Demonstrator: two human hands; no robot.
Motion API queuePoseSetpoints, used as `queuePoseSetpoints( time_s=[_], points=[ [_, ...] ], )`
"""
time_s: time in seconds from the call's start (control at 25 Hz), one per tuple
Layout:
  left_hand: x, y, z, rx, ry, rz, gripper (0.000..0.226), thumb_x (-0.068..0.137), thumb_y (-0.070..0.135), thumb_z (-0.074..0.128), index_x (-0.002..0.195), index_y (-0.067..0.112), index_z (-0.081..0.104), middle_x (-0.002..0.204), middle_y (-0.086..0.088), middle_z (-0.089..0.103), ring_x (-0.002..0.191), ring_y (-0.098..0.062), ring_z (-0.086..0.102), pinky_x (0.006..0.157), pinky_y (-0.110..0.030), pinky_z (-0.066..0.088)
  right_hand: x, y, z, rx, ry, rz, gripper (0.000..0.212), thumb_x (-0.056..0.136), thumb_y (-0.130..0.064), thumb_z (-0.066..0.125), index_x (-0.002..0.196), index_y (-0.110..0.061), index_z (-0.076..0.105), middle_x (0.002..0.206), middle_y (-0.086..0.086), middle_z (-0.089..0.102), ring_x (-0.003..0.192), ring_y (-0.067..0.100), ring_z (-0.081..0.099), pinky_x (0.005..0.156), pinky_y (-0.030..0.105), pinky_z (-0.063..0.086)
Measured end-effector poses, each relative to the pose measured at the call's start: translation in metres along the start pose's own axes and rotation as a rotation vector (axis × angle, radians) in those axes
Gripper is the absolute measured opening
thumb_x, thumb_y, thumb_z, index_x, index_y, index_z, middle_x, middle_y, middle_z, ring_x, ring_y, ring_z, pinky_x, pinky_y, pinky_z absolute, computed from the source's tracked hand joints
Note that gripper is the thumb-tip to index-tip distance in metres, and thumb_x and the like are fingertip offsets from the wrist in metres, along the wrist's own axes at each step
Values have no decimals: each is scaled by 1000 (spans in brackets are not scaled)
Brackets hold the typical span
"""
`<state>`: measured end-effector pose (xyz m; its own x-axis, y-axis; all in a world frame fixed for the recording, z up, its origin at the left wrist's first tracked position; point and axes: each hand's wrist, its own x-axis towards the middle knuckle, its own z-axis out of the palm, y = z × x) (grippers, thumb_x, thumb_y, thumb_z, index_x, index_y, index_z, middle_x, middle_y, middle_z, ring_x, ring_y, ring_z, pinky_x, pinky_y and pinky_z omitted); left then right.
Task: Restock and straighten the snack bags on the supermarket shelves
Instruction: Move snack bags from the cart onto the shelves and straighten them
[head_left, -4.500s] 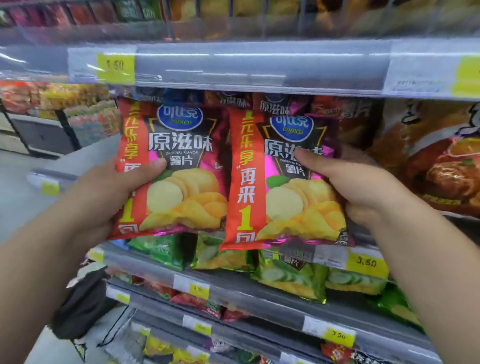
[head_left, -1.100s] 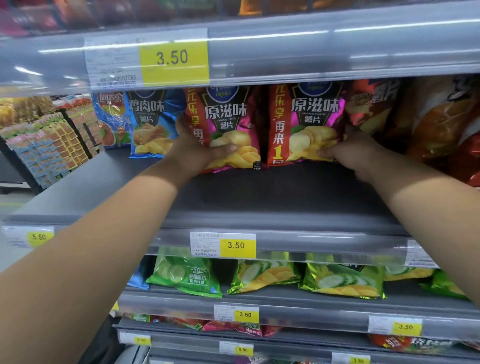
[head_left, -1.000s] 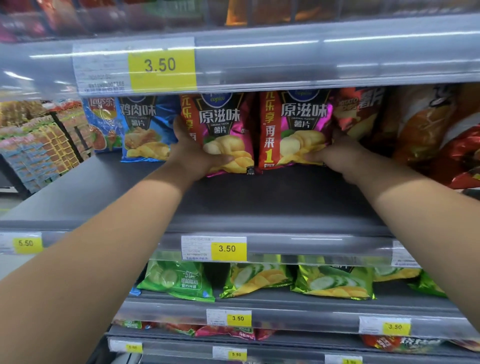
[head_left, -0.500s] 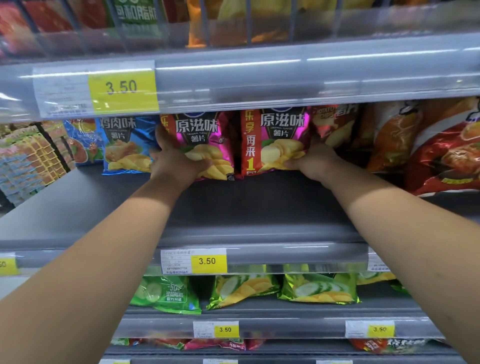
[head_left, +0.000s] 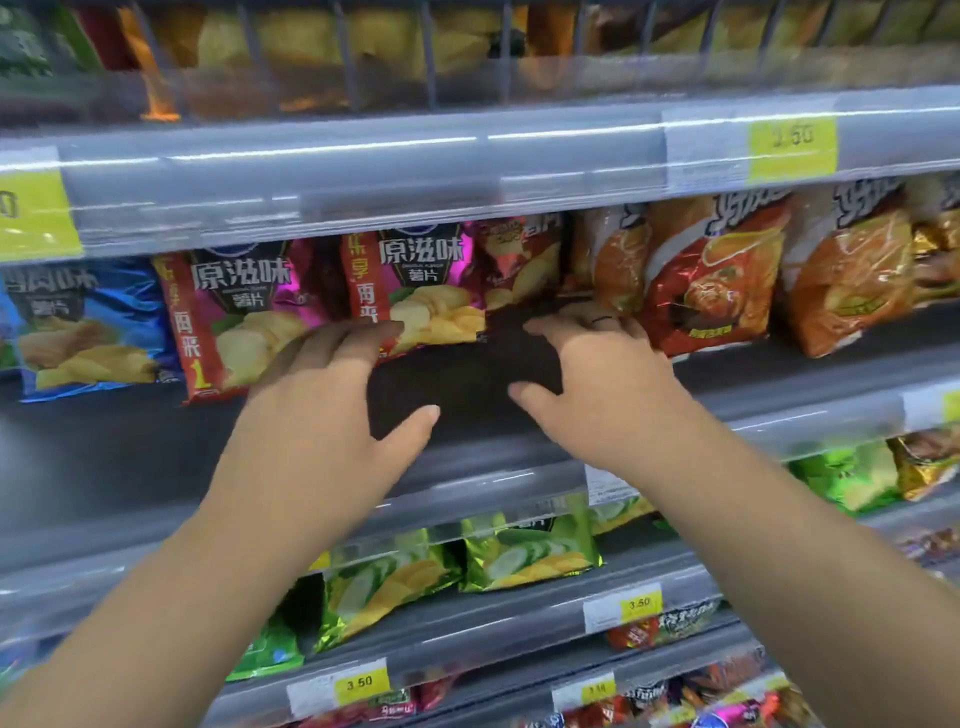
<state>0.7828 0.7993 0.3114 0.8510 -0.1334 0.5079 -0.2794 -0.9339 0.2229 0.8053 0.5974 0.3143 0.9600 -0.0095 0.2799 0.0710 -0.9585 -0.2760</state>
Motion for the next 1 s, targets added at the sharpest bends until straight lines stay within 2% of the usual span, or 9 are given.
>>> queuePoseSetpoints(
  time_s=[0.12, 0.24, 0.32, 0.44, 0.56, 0.64, 0.72, 0.84, 1.0],
  points=[
    [-12, 34, 14, -44, -3, 148, 64, 79, 50, 67, 135, 24, 52, 122, -5, 62, 112, -30, 54, 91, -42, 47, -51, 29, -18, -60, 82, 21, 58, 89, -54, 53, 142, -40, 35, 147, -3, 33, 134, 24, 27, 110, 46, 30],
    [-15, 63, 40, -90, -26, 282, 62, 81, 51, 64, 136, 24, 50, 131, -3, 59, 122, -20, 46, 105, -41, 38, -84, 61, -28, -94, 106, 90, 58, 89, -54, 52, 143, -41, 34, 151, -7, 29, 140, 20, 21, 112, 45, 23],
    [-19, 88, 55, -104, -67, 338, 67, 77, 55, 57, 136, 24, 50, 137, -2, 56, 130, -24, 46, 109, -39, 29, -104, 86, -36, -134, 138, 137, 57, 88, -56, 48, 141, -38, 39, 150, -3, 34, 139, 25, 28, 110, 49, 26],
    [-29, 130, 75, -132, -94, 429, 68, 77, 59, 53, 136, 27, 48, 141, -2, 53, 135, -27, 43, 110, -42, 30, -140, 129, -47, -192, 108, 268, 56, 88, -56, 49, 141, -37, 38, 149, -2, 35, 139, 28, 31, 110, 53, 29],
    [-44, 176, 97, -176, -115, 492, 65, 78, 65, 43, 134, 32, 46, 141, 1, 52, 135, -23, 39, 108, -42, 35, -183, 173, -54, -207, 153, 374, 56, 77, -59, 50, 127, -34, 51, 132, 2, 55, 121, 34, 54, 91, 58, 47],
    [-55, 217, 109, -215, -120, 547, 66, 75, 65, 42, 132, 32, 49, 136, 1, 56, 130, -22, 43, 105, -40, 40, -214, 205, -65, -231, 162, 464, 56, 72, -61, 48, 123, -37, 52, 125, 1, 60, 112, 33, 61, 83, 57, 52],
    [-65, 263, 120, -276, -110, 604, 66, 73, 64, 44, 130, 32, 51, 132, 1, 60, 126, -24, 49, 98, -46, 46, -245, 238, -76, -259, 177, 544, 57, 67, -62, 48, 118, -39, 56, 119, 0, 63, 103, 31, 65, 76, 55, 55],
    [-82, 332, 131, -294, -103, 705, 66, 71, 65, 45, 129, 32, 51, 129, 2, 62, 124, -21, 48, 90, -50, 49, -294, 280, -94, -313, 161, 676, 57, 64, -64, 45, 112, -39, 62, 111, 1, 67, 94, 32, 68, 70, 53, 57],
    [-113, 413, 140, -315, -191, 827, 68, 67, 67, 48, 126, 33, 52, 124, 5, 64, 114, -24, 63, 90, -44, 51, -355, 325, -116, -385, 174, 820, 58, 60, -64, 46, 111, -40, 56, 108, 0, 68, 91, 31, 69, 69, 53, 57]
  ],
)
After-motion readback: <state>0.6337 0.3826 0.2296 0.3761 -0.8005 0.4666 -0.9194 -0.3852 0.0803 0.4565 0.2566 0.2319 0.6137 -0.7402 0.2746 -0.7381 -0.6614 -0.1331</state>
